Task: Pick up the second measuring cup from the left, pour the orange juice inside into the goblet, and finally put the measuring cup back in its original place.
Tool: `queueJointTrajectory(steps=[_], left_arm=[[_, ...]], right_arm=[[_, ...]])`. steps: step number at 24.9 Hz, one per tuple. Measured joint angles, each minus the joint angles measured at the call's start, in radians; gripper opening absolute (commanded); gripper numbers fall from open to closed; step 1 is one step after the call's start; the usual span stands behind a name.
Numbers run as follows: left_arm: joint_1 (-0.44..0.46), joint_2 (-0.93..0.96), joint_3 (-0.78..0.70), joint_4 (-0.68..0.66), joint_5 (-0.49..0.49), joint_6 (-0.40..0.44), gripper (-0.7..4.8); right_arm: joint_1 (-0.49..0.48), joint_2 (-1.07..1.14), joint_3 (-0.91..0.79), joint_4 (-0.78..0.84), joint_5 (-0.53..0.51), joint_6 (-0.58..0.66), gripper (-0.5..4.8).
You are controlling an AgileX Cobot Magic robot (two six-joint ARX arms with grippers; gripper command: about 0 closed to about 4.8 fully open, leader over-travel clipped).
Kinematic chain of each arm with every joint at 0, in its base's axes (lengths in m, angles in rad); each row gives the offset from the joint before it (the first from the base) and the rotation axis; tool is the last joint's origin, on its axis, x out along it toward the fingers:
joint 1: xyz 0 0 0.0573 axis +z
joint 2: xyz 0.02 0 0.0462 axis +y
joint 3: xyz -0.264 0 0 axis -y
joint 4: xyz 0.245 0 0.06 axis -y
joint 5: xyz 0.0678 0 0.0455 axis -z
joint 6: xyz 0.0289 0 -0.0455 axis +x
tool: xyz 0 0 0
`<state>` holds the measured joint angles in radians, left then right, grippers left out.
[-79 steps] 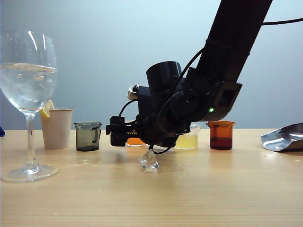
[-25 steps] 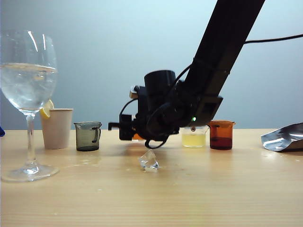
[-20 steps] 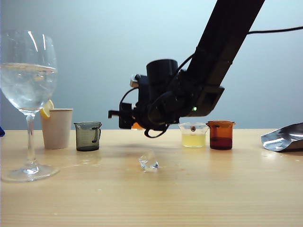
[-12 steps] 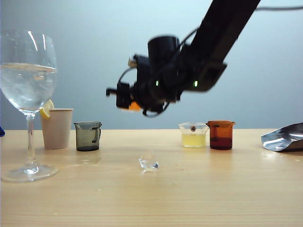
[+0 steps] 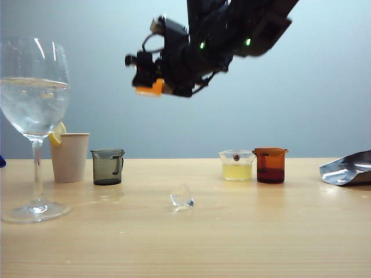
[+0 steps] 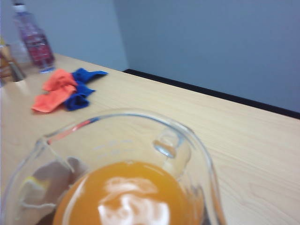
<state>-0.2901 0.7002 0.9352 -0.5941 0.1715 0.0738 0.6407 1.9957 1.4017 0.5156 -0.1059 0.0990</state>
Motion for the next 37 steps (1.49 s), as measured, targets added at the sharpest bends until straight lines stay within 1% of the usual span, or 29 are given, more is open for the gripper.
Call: queueJointTrajectory(steps=[4, 9, 11, 13, 18, 21, 23, 26, 31, 35, 37], left_arm=[[0.0, -0.001, 0.0, -0.006, 0.0, 0.0, -0.06], [0.0, -0.028, 0.0, -0.051, 0.0, -0.003, -0.06], [0.0, -0.042, 0.0, -0.058, 0.0, -0.011, -0.06], [0.0, -0.077, 0.0, -0.084, -0.005, -0.032, -0.06], [0.0, -0.101, 0.0, -0.16, -0.034, -0.046, -0.06], [0.0, -0.107, 0.0, -0.198, -0.038, -0.049, -0.06], [0.0, -0.108, 0.0, -0.215, -0.042, -0.057, -0.06], [0.0, -0.108, 0.0, -0.249, -0.053, -0.08, -0.06], [0.0, -0.108, 0.0, -0.293, -0.088, -0.09, -0.06], [0.0, -0.107, 0.0, -0.297, -0.09, -0.09, -0.06], [0.0, -0.107, 0.0, -0.297, -0.09, -0.09, -0.06]], right_arm=[[0.002, -0.049, 0.0, -0.068, -0.058, -0.02, 1.05], [0.002, -0.087, 0.0, -0.169, -0.146, -0.049, 1.04], [0.002, -0.101, 0.0, -0.195, -0.185, -0.05, 1.05], [0.009, -0.124, 0.0, -0.223, -0.248, -0.056, 1.05], [0.056, -0.146, 0.0, -0.23, -0.281, -0.127, 1.04], [0.087, -0.159, 0.0, -0.231, -0.292, -0.148, 1.04], [0.107, -0.165, 0.0, -0.246, -0.292, -0.167, 1.04], [0.137, -0.173, 0.0, -0.311, -0.291, -0.241, 1.03], [0.146, -0.194, 0.0, -0.371, -0.314, -0.318, 1.03], [0.151, -0.208, 0.001, -0.394, -0.314, -0.395, 1.03], [0.152, -0.213, 0.002, -0.398, -0.314, -0.412, 1.03]])
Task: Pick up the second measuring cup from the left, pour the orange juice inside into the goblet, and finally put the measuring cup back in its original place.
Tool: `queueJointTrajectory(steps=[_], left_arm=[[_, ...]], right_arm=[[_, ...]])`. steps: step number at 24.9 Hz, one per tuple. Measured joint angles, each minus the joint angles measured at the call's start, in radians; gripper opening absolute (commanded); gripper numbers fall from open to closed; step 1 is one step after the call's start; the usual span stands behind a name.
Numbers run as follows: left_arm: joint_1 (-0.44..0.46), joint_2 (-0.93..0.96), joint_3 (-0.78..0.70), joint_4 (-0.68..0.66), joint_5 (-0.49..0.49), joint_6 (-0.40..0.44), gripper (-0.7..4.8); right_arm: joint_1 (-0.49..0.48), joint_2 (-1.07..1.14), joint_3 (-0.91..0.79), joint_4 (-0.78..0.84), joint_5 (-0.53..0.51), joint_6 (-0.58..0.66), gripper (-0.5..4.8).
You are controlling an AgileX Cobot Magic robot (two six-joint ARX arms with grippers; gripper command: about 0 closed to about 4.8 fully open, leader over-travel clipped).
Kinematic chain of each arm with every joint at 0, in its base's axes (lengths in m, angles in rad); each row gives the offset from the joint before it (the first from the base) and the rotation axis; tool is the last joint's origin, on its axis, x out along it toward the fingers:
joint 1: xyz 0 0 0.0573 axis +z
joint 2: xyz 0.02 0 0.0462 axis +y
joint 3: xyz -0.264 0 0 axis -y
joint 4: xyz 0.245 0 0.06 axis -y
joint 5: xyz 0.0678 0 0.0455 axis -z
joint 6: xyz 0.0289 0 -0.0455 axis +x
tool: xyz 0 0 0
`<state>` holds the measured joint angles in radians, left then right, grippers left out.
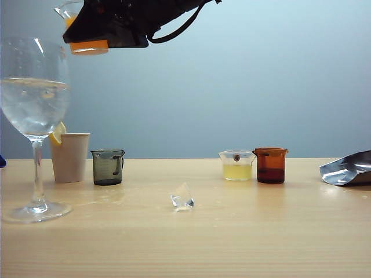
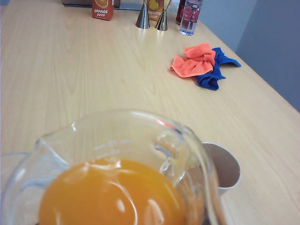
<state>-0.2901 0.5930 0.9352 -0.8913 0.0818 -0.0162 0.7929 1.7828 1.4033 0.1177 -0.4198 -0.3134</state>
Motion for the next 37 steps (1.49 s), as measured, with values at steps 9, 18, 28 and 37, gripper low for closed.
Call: queueJointTrajectory(steps=[9, 18, 28, 37], left_arm=[[0.0, 0.0, 0.0, -0.004, 0.004, 0.0, -0.06], [0.0, 0.0, 0.0, -0.026, 0.005, 0.0, -0.06], [0.0, 0.0, 0.0, -0.027, 0.008, 0.0, -0.06], [0.0, 0.0, 0.0, -0.027, 0.007, 0.023, -0.06]], right_arm=[[0.014, -0.012, 0.043, -0.057, 0.013, -0.111, 1.03], [0.043, -0.012, 0.042, -0.101, 0.091, -0.255, 1.02], [0.051, -0.012, 0.043, -0.101, 0.159, -0.366, 0.83], [0.076, -0.035, 0.043, -0.106, 0.169, -0.402, 0.84]])
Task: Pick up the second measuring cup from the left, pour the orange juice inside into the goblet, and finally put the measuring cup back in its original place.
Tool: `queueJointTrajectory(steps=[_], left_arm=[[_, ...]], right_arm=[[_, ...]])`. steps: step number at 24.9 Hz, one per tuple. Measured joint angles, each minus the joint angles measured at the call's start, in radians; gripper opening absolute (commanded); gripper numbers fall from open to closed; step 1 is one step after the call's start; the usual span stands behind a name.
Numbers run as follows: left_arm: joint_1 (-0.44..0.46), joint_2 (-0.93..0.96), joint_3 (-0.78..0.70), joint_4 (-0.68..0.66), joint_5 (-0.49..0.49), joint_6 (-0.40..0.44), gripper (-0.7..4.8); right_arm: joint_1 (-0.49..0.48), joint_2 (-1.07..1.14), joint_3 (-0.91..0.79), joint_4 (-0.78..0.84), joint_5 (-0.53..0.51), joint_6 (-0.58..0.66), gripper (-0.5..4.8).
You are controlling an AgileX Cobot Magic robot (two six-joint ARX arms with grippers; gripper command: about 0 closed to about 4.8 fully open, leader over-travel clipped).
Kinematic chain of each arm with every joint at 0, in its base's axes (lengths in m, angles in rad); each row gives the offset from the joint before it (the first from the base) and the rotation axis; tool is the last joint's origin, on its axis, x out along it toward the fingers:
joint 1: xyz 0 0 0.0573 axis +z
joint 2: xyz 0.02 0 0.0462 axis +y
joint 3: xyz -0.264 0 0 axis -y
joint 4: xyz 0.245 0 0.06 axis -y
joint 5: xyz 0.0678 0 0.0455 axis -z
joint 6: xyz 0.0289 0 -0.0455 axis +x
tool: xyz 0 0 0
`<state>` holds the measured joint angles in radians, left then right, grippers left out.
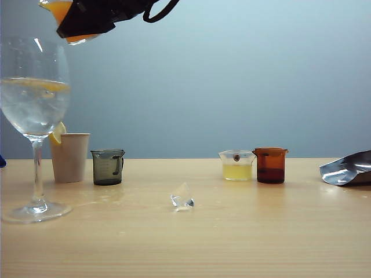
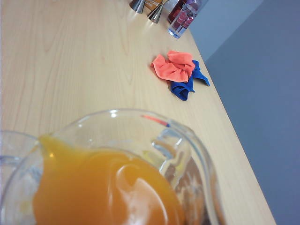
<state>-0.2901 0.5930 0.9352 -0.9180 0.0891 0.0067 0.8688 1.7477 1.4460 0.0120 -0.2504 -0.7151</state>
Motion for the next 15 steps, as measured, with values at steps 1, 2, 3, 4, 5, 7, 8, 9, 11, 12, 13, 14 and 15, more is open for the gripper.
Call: queueJointTrajectory(steps=[1, 2, 3, 4, 5, 7, 8, 9, 11, 12, 13, 14, 15], left_arm=[[0.0, 0.0, 0.0, 0.0, 0.0, 0.0, -0.06], [0.0, 0.0, 0.0, 0.0, 0.0, 0.0, -0.06], [0.0, 0.0, 0.0, 0.0, 0.0, 0.0, -0.06], [0.0, 0.0, 0.0, 0.0, 0.0, 0.001, -0.06], [0.0, 0.0, 0.0, 0.0, 0.0, 0.0, -0.06], [0.0, 0.0, 0.0, 0.001, 0.0, 0.0, -0.06], [0.0, 0.0, 0.0, 0.001, 0.0, 0.001, -0.06], [0.0, 0.0, 0.0, 0.001, 0.0, 0.0, -0.06], [0.0, 0.0, 0.0, 0.001, 0.0, 0.001, -0.06], [0.0, 0.0, 0.0, 0.001, 0.0, 0.001, -0.06], [0.0, 0.0, 0.0, 0.001, 0.0, 0.0, -0.06], [0.0, 0.0, 0.0, 0.001, 0.0, 0.0, -0.06], [0.0, 0.0, 0.0, 0.001, 0.0, 0.001, -0.06]], right_arm=[[0.003, 0.0, 0.0, -0.007, 0.01, -0.013, 0.84], [0.006, 0.0, 0.0, -0.029, 0.025, -0.029, 0.84], [0.006, -0.001, 0.0, -0.042, 0.029, -0.039, 0.84], [0.009, -0.003, -0.001, -0.064, 0.041, -0.064, 0.84], [0.012, -0.005, -0.001, -0.072, 0.048, -0.075, 0.84], [0.02, -0.006, -0.001, -0.074, 0.059, -0.105, 0.84], [0.024, -0.006, -0.001, -0.079, 0.067, -0.119, 0.84], [0.033, -0.008, -0.001, -0.086, 0.079, -0.141, 0.84], [0.046, -0.008, 0.0, -0.088, 0.111, -0.171, 0.84], [0.05, -0.009, 0.0, -0.092, 0.132, -0.188, 0.84], [0.052, -0.008, 0.0, -0.093, 0.139, -0.196, 0.84], [0.055, -0.008, 0.0, -0.093, 0.153, -0.202, 0.84], [0.056, -0.009, 0.0, -0.093, 0.161, -0.204, 0.84]])
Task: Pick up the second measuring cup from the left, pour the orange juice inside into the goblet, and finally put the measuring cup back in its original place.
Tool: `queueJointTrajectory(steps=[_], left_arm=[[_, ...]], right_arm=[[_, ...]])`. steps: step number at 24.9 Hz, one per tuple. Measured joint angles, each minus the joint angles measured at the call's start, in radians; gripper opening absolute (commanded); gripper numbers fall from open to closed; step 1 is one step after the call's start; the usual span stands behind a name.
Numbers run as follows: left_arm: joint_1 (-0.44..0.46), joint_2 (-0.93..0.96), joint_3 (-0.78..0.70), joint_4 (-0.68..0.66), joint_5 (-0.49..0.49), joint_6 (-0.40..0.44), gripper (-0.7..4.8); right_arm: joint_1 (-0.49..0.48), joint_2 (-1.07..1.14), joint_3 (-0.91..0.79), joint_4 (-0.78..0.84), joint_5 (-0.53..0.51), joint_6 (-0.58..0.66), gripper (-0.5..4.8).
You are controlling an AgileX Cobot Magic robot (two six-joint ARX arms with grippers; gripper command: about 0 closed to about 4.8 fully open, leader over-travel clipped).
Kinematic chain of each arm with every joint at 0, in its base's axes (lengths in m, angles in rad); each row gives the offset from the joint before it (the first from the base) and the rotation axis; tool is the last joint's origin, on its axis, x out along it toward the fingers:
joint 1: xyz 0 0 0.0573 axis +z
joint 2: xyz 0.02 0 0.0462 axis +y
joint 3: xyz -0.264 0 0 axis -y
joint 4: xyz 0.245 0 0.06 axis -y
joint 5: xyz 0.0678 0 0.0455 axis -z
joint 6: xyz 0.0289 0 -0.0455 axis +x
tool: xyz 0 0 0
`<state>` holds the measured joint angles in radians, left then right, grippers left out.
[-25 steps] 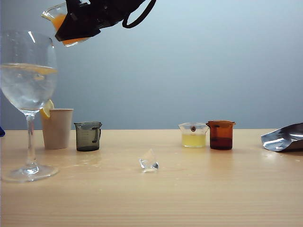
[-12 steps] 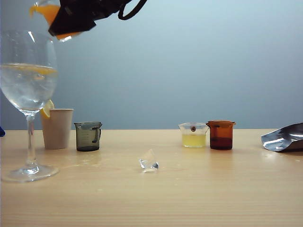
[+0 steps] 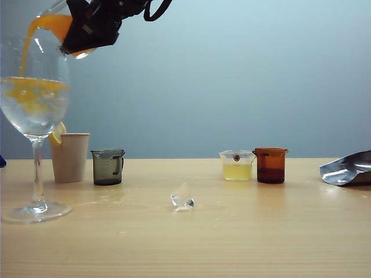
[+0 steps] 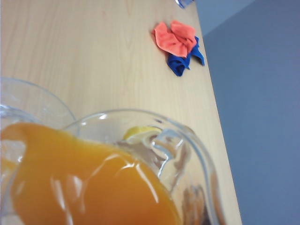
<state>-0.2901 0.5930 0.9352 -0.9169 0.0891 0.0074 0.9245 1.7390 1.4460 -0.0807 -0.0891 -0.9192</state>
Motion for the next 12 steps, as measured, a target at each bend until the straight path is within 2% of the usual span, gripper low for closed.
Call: queueJointTrajectory(steps=[12], left_arm=[[0.0, 0.0, 0.0, 0.0, 0.0, 0.0, -0.06]], right_arm=[[0.017, -0.001, 0.001, -0.001, 0.068, -0.075, 0.83]])
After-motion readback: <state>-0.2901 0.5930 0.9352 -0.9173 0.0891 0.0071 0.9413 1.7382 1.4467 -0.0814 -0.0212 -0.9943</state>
